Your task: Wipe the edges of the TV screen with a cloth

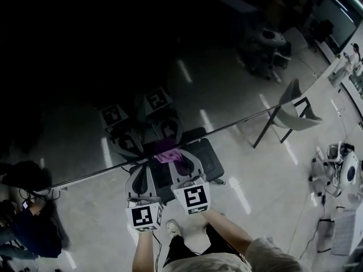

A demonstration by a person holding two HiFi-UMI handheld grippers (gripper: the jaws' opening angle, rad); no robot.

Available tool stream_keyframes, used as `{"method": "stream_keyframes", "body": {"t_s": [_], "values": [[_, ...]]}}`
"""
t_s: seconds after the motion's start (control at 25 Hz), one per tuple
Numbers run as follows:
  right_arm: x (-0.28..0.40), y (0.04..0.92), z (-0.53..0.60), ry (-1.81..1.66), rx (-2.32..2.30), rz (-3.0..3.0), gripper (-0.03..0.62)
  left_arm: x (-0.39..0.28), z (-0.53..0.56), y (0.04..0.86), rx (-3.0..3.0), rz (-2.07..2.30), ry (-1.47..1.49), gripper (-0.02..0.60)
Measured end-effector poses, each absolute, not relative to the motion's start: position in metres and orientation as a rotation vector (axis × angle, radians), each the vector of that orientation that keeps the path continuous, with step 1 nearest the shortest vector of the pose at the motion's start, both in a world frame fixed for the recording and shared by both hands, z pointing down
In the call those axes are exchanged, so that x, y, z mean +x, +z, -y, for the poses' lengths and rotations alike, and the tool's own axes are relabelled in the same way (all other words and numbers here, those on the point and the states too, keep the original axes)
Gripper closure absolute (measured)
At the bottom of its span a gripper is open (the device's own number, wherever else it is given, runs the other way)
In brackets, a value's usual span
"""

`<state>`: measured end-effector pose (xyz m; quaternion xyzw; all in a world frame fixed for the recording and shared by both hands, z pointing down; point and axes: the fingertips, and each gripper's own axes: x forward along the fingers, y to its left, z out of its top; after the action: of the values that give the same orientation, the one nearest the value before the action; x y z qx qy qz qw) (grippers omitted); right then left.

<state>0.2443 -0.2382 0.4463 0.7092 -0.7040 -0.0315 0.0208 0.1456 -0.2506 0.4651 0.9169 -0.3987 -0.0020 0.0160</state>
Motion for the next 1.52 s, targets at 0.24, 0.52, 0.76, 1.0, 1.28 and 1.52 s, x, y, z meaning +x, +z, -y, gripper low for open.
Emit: {"method": "stream_keyframes", "body": {"t_s": [0.24,0.52,0.76,1.0,1.28,1.52], "values": [[0.341,0.445,0.206,-0.135,2.113,2.164,0.539,0.277,0.226,0.473,2.841,1.206,-0.025,0.566],[0.437,0.448,0.190,-0.147,2.241,2.143,0.539,0.321,0.205,0.480,2.805,1.278,-0.007,0.566],[0.526,0.455,0.178,-0.097,2.337,2.064,0.539,0.392,0.182,0.487,2.823,1.237,-0.011,0.566],[0.634,0.453,0.154,-0.116,2.438,1.924,0.539,0.488,0.153,0.474,2.896,1.105,-0.038,0.566],[0.721,0.460,0.138,-0.120,2.536,1.828,0.539,0.581,0.140,0.482,2.965,0.954,-0.049,0.566],[0.824,0.459,0.108,-0.157,2.600,1.724,0.539,0.682,0.120,0.496,2.976,0.858,-0.085,0.566]]}}
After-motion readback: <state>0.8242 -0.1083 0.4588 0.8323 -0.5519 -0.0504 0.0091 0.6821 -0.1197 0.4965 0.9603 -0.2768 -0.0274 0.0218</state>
